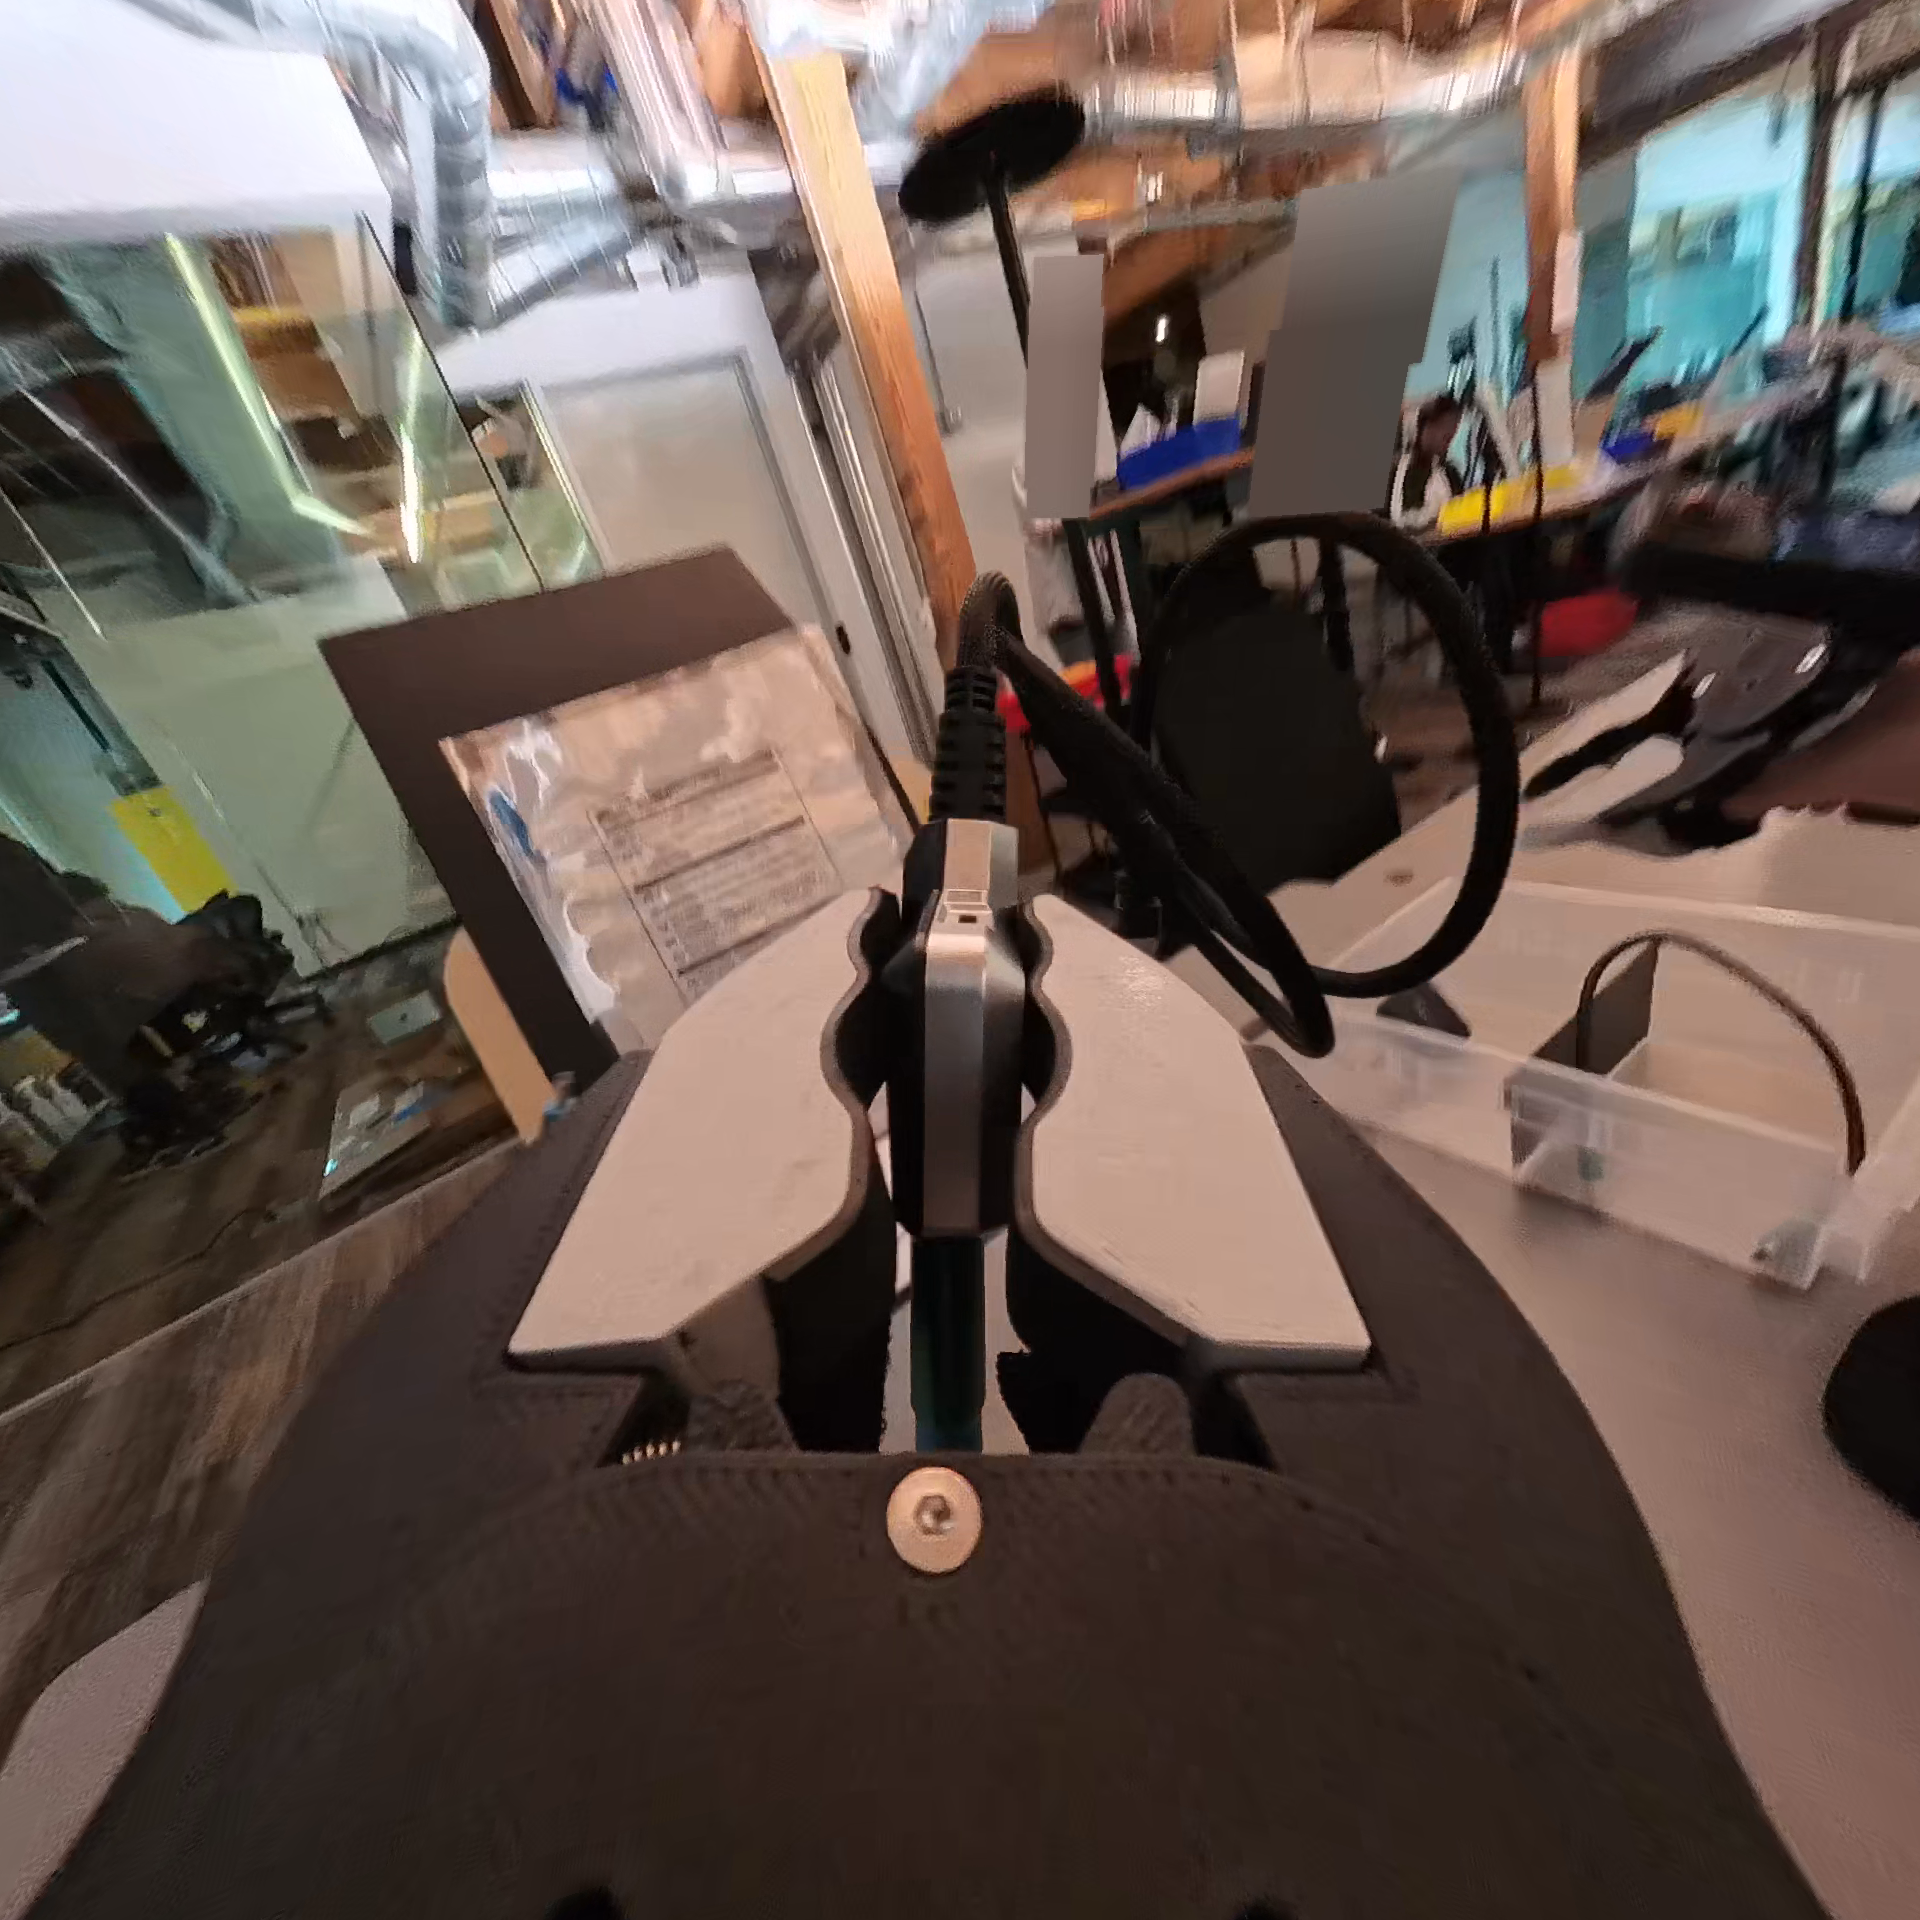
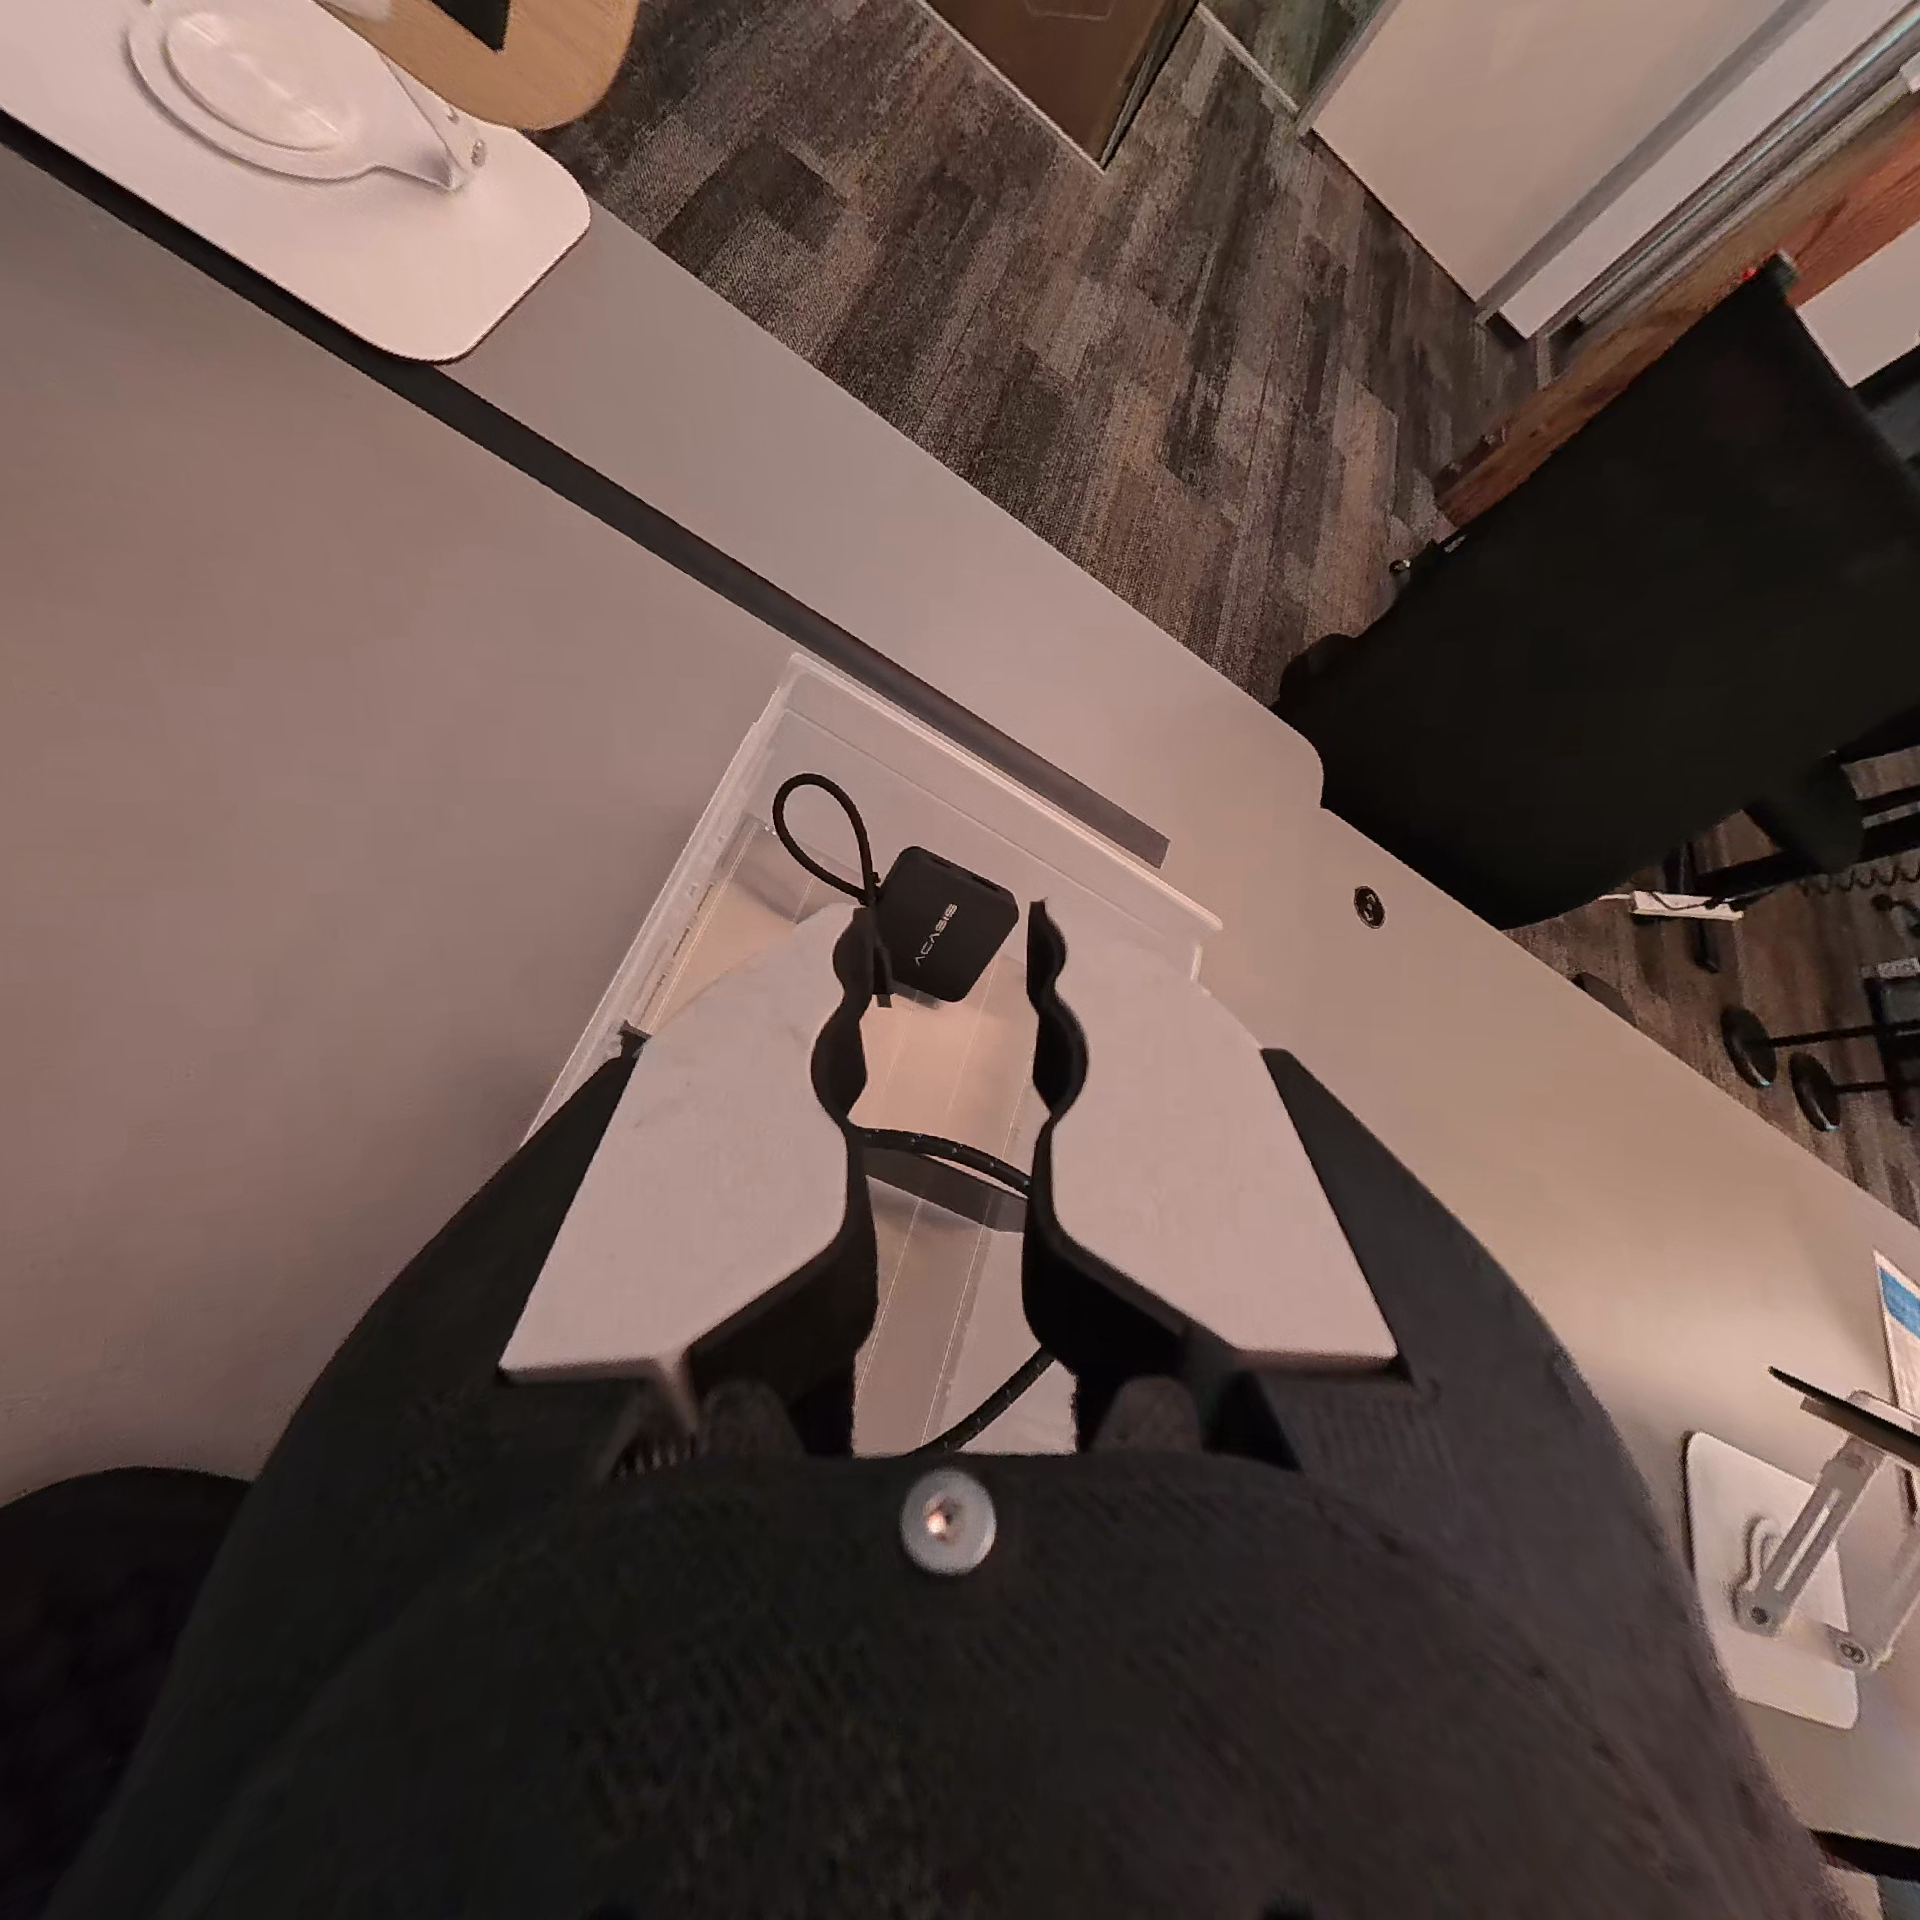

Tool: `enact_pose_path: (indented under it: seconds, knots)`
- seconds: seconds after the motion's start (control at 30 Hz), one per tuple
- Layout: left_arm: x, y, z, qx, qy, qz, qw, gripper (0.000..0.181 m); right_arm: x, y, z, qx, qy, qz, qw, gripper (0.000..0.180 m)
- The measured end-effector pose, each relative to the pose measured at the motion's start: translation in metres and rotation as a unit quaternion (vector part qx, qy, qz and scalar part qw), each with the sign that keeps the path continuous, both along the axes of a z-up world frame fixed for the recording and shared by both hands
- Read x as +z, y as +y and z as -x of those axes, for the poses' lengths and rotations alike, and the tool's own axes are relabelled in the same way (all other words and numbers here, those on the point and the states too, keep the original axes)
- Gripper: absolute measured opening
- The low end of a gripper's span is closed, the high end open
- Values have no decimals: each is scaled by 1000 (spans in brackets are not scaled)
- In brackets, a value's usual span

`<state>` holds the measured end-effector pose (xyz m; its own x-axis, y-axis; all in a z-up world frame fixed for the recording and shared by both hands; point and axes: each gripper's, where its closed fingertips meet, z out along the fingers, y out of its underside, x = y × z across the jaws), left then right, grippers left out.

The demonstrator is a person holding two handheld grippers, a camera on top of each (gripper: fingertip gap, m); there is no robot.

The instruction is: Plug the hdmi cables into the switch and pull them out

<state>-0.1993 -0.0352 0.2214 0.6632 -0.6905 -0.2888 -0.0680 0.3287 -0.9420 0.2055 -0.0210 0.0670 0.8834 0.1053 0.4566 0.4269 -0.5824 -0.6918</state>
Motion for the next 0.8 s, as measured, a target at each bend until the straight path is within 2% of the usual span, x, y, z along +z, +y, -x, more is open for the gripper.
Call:
enact_pose_path:
  seconds: [0.03,0.23,0.4,0.5,0.63,0.7,0.8]
  knots:
    - [8,-8,4,-14,-22,-11,1000,21,1,0,3,4,-3,-1,1000,29]
    - [40,-70,7,-143,-118,-61,981,20,14,5,47,89,21,-31,995,29]
    - [43,-95,-12,-284,-165,-8,944,21,38,5,120,237,115,-81,961,28]
    - [35,-91,-30,-358,-181,62,914,21,59,-3,158,325,174,-121,921,27]
    - [21,-67,-50,-429,-212,169,862,21,93,-16,187,405,220,-207,863,25]
    - [12,-49,-57,-446,-232,221,836,21,107,-30,200,450,269,-230,820,25]
    - [-3,-23,-67,-457,-255,281,804,21,118,-51,222,517,371,-218,740,30]
